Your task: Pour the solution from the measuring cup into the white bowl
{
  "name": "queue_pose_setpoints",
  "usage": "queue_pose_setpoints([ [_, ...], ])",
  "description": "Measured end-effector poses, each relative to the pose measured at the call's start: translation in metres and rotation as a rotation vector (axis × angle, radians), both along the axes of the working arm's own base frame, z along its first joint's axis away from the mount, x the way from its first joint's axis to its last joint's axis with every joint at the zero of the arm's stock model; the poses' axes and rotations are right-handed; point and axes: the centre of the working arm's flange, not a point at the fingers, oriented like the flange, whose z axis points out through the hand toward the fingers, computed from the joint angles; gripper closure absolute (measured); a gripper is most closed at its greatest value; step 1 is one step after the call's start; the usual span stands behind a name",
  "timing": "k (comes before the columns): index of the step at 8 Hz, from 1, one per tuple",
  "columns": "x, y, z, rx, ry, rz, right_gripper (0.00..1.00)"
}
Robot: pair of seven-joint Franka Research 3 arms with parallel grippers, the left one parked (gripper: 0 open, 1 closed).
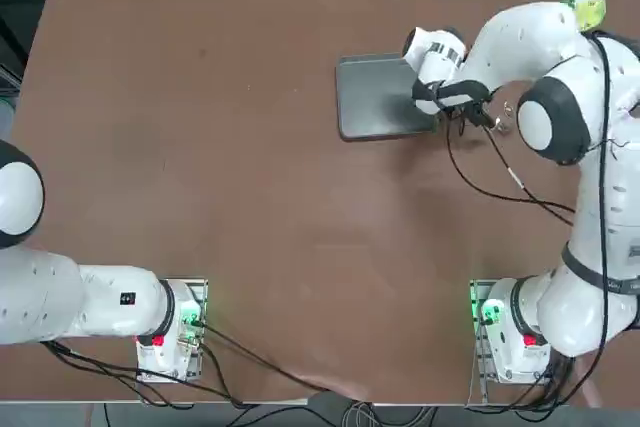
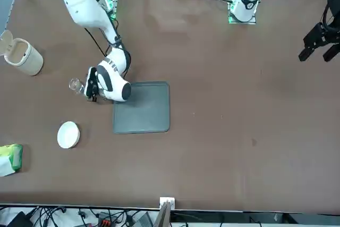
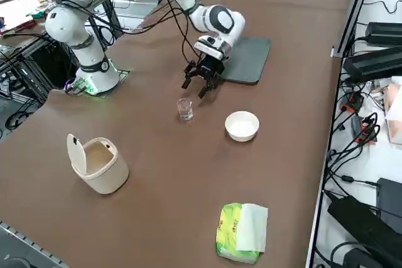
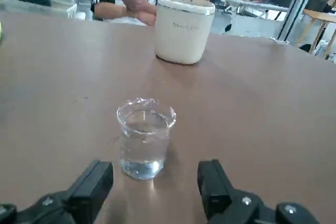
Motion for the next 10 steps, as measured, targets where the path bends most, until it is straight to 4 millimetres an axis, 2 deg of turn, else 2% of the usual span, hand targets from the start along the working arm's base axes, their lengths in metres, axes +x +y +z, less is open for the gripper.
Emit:
queue_pose_setpoints([
  [4,0.002,-0.021,-0.019,-0.081,-0.084,-0.034,0.01],
  [10,0.003,-0.04,-0.032,-0.112,-0.089,-0.059,0.01],
])
